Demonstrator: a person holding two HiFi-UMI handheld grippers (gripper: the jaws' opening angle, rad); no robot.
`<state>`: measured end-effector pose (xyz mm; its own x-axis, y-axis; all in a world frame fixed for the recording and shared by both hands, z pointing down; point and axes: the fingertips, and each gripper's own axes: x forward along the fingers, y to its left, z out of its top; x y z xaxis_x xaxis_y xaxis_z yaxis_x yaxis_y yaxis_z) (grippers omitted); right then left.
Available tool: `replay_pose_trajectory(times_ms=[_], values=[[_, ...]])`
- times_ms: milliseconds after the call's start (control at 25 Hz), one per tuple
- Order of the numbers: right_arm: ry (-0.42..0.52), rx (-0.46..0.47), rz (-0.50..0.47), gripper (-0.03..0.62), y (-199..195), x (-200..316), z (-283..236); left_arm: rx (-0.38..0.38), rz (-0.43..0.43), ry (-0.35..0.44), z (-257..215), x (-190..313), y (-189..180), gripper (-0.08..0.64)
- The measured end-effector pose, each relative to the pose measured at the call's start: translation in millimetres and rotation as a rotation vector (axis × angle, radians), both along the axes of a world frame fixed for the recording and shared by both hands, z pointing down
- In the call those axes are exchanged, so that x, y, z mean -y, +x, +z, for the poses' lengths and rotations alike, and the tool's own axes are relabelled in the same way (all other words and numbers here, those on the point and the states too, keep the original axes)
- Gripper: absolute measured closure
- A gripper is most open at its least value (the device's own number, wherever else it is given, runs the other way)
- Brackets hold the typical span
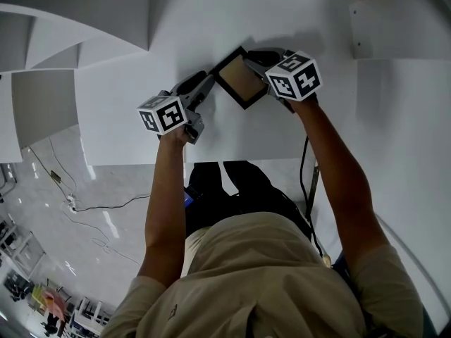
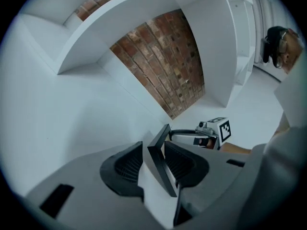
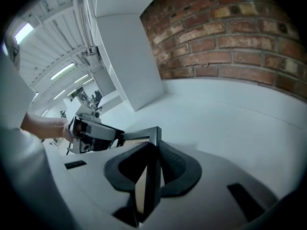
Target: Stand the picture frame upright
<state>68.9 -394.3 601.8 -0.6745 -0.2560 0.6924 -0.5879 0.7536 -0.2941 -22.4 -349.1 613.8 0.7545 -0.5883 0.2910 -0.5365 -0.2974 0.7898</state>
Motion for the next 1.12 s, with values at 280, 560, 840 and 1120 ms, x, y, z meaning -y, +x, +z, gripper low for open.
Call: replay_pose_trajectory(times_ms=[280,560,840,1120], values=[[0.046,0.068,0.080,0.525,6,-3,-17,-0.009,0.063,0.098,-21,15,14,0.461],[0.063,0.123,0.076,0.522,17,-7,-37,0.087,0.193,0.266,-47,23,25,0.468],[0.095,0.100,0.055,0.520,28,-8,-50,0.223,0.313,0.407,-68,31,36,0.468],[0.113,0.102,0.012,0.546,28,-33,-59,0.340,0.439,0.533,-84,23,57,0.482]])
